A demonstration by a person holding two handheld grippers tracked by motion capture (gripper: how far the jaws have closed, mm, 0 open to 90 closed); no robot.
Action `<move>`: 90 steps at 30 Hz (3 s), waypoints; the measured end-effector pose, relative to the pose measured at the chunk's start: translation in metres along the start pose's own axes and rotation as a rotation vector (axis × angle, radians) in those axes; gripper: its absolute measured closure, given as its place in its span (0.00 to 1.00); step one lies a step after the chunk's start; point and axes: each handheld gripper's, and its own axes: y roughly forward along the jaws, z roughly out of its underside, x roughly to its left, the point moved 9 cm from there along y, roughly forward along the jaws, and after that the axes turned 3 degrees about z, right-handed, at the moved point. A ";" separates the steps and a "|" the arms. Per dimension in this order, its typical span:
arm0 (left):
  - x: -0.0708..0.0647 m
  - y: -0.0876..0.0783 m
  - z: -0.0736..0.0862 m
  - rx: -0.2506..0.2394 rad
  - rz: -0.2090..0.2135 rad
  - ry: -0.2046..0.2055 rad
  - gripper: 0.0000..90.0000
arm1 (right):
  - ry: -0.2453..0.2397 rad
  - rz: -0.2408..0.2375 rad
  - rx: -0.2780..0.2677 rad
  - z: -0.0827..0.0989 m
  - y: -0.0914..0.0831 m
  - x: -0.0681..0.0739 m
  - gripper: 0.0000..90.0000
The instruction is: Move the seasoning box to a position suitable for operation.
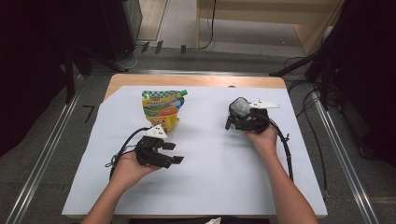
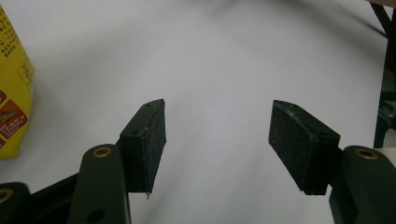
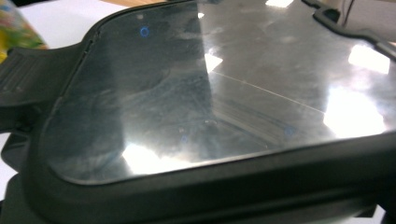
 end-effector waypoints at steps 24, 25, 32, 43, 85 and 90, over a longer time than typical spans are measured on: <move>0.012 0.001 -0.002 -0.019 -0.008 -0.019 0.43 | -0.082 -0.176 0.016 0.018 -0.039 0.095 0.15; 0.012 0.001 -0.002 -0.021 -0.009 -0.020 0.43 | -0.090 -0.182 0.023 0.020 -0.037 0.099 0.15; 0.011 0.001 -0.002 -0.019 -0.006 -0.018 0.43 | -0.125 -0.239 0.052 0.028 -0.028 0.130 0.16; 0.009 0.003 -0.002 -0.016 -0.003 -0.013 0.43 | -0.187 -0.274 0.088 0.042 -0.019 0.157 0.16; 0.006 0.018 -0.013 -0.009 0.035 -0.007 0.48 | -0.194 -0.231 0.163 0.055 -0.088 0.133 0.36; 0.008 0.023 -0.014 -0.002 0.031 -0.018 0.62 | -0.130 -0.228 0.149 0.048 -0.097 0.124 0.60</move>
